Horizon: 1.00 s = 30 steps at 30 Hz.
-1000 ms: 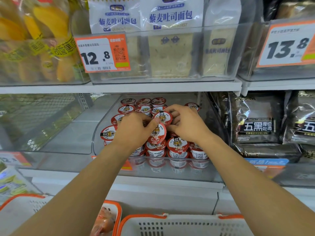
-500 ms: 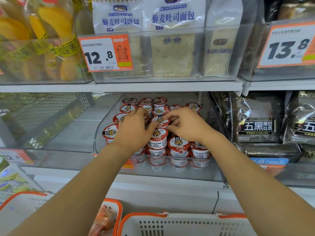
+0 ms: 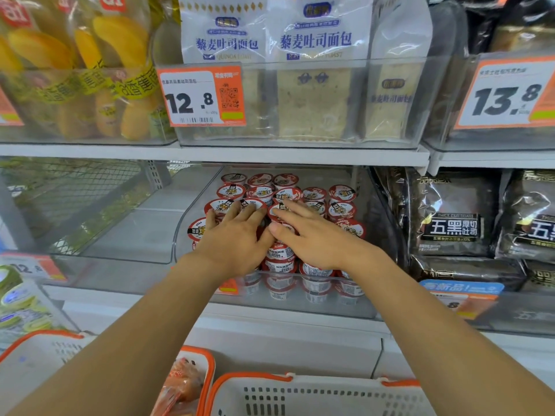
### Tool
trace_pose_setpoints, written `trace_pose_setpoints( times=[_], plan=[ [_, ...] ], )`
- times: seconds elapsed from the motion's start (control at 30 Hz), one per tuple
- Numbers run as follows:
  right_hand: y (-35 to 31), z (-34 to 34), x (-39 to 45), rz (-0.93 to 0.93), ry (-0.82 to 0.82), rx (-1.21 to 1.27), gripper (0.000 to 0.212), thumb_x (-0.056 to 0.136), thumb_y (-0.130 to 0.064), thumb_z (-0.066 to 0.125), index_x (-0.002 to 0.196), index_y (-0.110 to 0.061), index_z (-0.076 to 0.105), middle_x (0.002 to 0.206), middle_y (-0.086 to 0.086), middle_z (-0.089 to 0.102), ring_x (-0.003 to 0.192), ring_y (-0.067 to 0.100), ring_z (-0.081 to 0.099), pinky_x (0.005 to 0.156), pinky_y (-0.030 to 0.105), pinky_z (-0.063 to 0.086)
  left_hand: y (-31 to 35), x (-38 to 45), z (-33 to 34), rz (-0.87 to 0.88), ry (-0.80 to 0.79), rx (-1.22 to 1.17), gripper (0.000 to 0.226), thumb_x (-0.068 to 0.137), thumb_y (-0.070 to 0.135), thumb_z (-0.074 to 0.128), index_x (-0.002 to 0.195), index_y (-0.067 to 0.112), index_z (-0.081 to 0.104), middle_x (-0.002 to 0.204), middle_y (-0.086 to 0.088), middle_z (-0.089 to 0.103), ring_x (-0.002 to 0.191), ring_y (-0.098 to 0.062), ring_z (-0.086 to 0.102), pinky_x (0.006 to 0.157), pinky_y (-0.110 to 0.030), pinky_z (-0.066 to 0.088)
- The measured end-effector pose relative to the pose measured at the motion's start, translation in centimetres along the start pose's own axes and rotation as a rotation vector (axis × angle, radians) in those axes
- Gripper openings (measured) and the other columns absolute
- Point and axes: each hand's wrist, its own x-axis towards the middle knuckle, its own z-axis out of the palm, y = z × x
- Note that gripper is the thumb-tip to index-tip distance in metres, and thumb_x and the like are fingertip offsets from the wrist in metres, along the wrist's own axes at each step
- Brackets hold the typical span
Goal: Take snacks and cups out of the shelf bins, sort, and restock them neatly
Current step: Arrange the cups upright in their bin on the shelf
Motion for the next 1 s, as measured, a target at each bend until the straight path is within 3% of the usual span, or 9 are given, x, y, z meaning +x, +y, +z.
trace_pose_setpoints(
  times=[0.1,0.17,0.3,0.43,0.57,0.63,0.77,0.9,1.0],
  plan=[
    [0.5,0.2,0.2,-0.053,0.144,-0.062,0.068,0.098,-0.068,0.024,0.154,-0.031,0.034,0.164,-0.006,0.022,0.153,0.016,0.004,0.124,0.051,0.014,0.0,0.0,0.0,-0.007,0.012,0.0,0.067,0.1,0.062,0.012,0.159,0.03,0.013,0.166,0.006,0.012,0.154,-0.02,0.002,0.121,-0.058,-0.002],
    [0.7,-0.1,0.6,-0.06,0.179,-0.076,0.074,0.095,-0.072,0.022,0.156,-0.03,0.031,0.165,-0.008,0.02,0.154,0.011,0.001,0.124,0.051,0.01,0.0,0.1,0.0,-0.013,0.018,0.012,0.069,0.098,0.065,0.011,0.159,0.031,0.014,0.166,0.006,0.012,0.154,-0.021,0.001,0.12,-0.059,-0.003],
    [1.4,-1.0,2.1,-0.002,0.091,-0.068,0.09,0.085,-0.084,0.014,0.159,-0.032,0.022,0.168,-0.012,0.008,0.154,0.006,-0.001,0.125,0.051,0.006,-0.3,0.3,0.2,-0.025,0.009,0.022,0.068,0.098,0.066,0.016,0.158,0.034,0.014,0.167,0.006,0.011,0.154,-0.022,-0.002,0.119,-0.061,-0.004],
    [1.3,-1.8,3.4,0.046,0.066,-0.118,0.088,0.087,-0.081,0.017,0.155,-0.03,0.034,0.164,-0.007,0.025,0.152,0.014,0.014,0.124,0.04,0.014,-0.2,0.5,0.2,-0.022,-0.003,0.027,0.07,0.098,0.066,0.017,0.159,0.032,0.012,0.167,0.004,0.009,0.154,-0.025,-0.002,0.119,-0.063,-0.004],
    [0.7,-3.0,4.6,0.068,0.059,-0.13,0.087,0.084,-0.081,0.016,0.147,-0.03,0.048,0.156,0.0,0.04,0.145,0.021,0.03,0.117,0.042,0.026,-0.3,0.6,0.0,-0.011,-0.011,0.01,0.07,0.098,0.066,0.018,0.159,0.031,0.013,0.167,0.002,0.009,0.154,-0.027,-0.002,0.118,-0.064,-0.004],
    [0.6,-3.4,5.6,0.078,0.069,-0.125,0.075,0.093,-0.075,0.02,0.149,-0.032,0.045,0.159,-0.001,0.037,0.147,0.02,0.03,0.118,0.041,0.025,-0.4,0.8,0.0,-0.006,-0.005,0.003,0.071,0.097,0.066,0.019,0.158,0.031,0.014,0.167,0.002,0.01,0.154,-0.027,-0.001,0.118,-0.064,-0.003],
    [0.7,-3.8,7.5,0.152,0.005,-0.141,0.053,0.108,-0.05,0.022,0.158,-0.033,0.025,0.167,-0.006,0.016,0.154,0.017,0.012,0.123,0.035,0.008,-0.5,0.8,0.3,-0.002,0.013,-0.003,0.071,0.097,0.067,0.019,0.158,0.031,0.016,0.167,0.002,0.012,0.154,-0.028,0.0,0.118,-0.066,-0.004],
    [1.0,-4.1,8.1,0.251,-0.06,-0.065,0.046,0.11,-0.039,0.029,0.156,-0.033,0.03,0.164,0.0,0.027,0.15,0.022,0.027,0.12,0.033,0.019,-0.5,0.7,0.5,0.002,0.029,-0.007,0.072,0.097,0.066,0.016,0.159,0.029,0.013,0.167,0.0,0.009,0.154,-0.028,-0.003,0.116,-0.064,-0.008],
    [1.2,-4.0,8.2,0.219,-0.03,-0.046,0.045,0.111,-0.03,0.033,0.155,-0.03,0.033,0.163,-0.002,0.029,0.15,0.019,0.026,0.117,0.026,0.019,-0.5,0.7,0.3,0.003,0.001,-0.005,0.073,0.097,0.066,0.015,0.159,0.029,0.011,0.167,-0.001,0.006,0.154,-0.029,-0.006,0.116,-0.065,-0.009]
  ],
)
